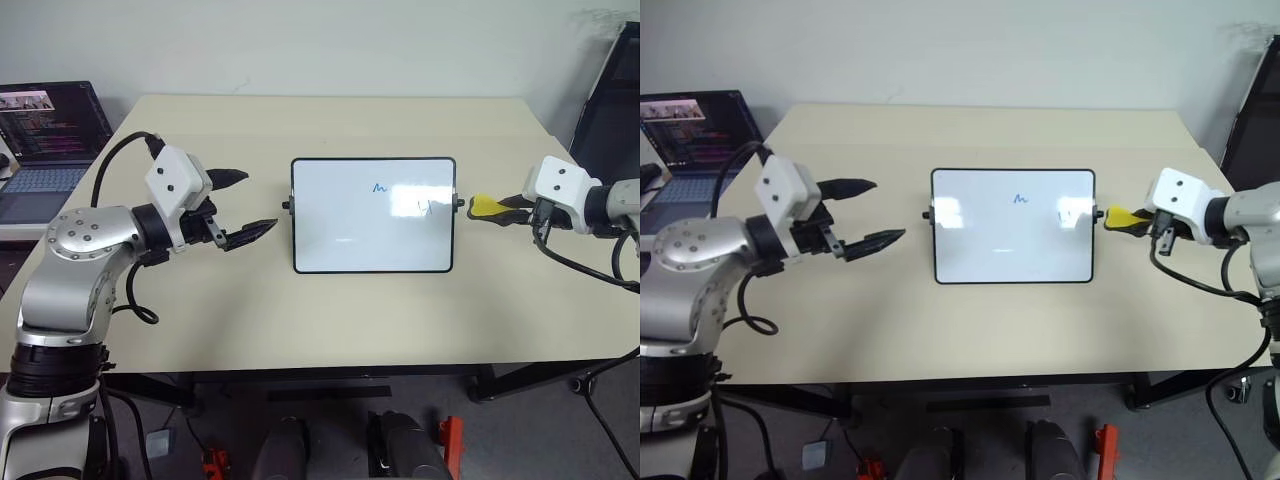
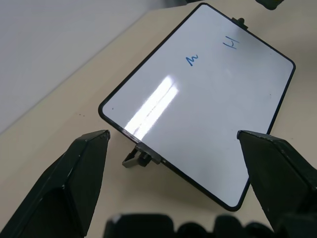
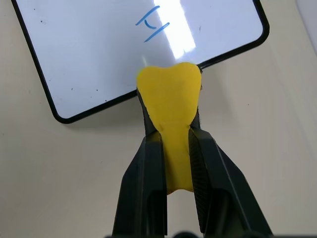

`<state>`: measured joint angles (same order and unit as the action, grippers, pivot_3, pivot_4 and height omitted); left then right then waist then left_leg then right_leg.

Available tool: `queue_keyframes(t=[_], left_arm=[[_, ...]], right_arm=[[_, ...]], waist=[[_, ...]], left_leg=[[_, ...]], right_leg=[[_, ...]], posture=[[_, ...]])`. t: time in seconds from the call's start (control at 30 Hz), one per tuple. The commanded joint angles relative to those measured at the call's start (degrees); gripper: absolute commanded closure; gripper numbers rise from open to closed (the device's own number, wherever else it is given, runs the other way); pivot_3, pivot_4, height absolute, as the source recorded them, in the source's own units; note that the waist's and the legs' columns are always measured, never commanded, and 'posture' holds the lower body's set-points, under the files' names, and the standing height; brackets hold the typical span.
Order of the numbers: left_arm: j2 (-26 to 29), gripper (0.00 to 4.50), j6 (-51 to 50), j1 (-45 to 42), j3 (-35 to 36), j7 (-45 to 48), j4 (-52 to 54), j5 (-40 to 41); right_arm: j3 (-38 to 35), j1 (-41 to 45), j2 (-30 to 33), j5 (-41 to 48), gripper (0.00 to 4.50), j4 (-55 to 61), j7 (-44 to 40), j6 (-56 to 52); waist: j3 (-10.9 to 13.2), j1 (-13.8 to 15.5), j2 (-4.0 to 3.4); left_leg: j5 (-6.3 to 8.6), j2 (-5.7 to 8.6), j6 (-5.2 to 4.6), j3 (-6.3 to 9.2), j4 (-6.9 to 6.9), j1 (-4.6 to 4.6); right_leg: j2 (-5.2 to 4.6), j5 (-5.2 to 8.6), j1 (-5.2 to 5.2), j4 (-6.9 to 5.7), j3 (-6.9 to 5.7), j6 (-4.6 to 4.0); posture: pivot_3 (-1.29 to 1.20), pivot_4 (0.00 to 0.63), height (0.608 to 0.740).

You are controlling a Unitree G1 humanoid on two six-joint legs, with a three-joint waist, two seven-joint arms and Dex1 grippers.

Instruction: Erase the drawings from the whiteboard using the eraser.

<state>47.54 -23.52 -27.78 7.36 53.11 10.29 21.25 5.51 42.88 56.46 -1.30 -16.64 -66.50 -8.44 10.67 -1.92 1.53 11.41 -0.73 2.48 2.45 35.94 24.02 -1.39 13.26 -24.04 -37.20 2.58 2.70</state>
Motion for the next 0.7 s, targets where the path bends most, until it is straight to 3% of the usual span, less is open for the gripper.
queue_keyframes(t=[0.03, 0.2, 0.33, 0.47, 0.7], left_arm=[[1.05, 0.0, 0.04, -0.35, 0.94, -0.04, 1.21, 0.05], [1.24, 0.0, 0.04, -0.56, 0.78, 0.09, 0.94, -0.02], [1.02, 0.0, -0.06, -0.77, 0.52, 0.02, 0.88, 0.04], [0.71, 0.0, -0.19, -0.58, 0.43, -0.19, 1.13, 0.27], [0.76, 0.0, -0.24, -0.13, 0.35, -0.36, 1.28, 0.05]], right_arm=[[-2.15, 1.19, 1.05, 1.71, 4.19, 3.58, -0.88, -0.95], [-2.56, 2.55, -0.59, 4.14, 4.19, 7.27, -1.24, -2.41], [-1.05, 5.52, -8.61, 6.88, 4.19, 10.28, 2.39, -5.37], [2.38, 8.51, -18.06, 1.53, 4.19, 8.85, 12.0, -6.11], [9.3, 15.68, -24.59, -6.99, 4.21, 0.42, 17.37, -3.33]], waist=[[0.0, -0.01, 0.0], [0.0, -0.05, 0.0], [0.0, -0.49, 0.0], [0.0, -0.67, 0.0], [0.0, -0.34, 0.0]], left_leg=[[0.0, 0.0, 0.0, 0.0, 0.0, 0.0], [0.0, -0.01, 0.0, 0.0, 0.01, -0.01], [0.0, -0.04, 0.0, 0.0, 0.04, -0.06], [-0.01, -0.05, 0.01, 0.01, 0.1, -0.1], [-0.01, -0.03, 0.02, 0.03, 0.15, -0.12]], right_leg=[[0.0, 0.0, 0.0, 0.0, 0.01, 0.0], [0.0, 0.0, 0.0, -0.02, 0.0, -0.01], [0.03, -0.01, 0.02, -0.07, 0.02, -0.01], [0.07, -0.01, 0.0, -0.31, 0.04, -0.05], [0.07, 0.0, -0.06, -0.54, 0.03, -0.11]], posture=[[0.0, 0.15, 0.74], [0.0, 0.15, 0.74], [0.0, 0.15, 0.74], [0.0, 0.15, 0.74], [0.0, 0.15, 0.74]])
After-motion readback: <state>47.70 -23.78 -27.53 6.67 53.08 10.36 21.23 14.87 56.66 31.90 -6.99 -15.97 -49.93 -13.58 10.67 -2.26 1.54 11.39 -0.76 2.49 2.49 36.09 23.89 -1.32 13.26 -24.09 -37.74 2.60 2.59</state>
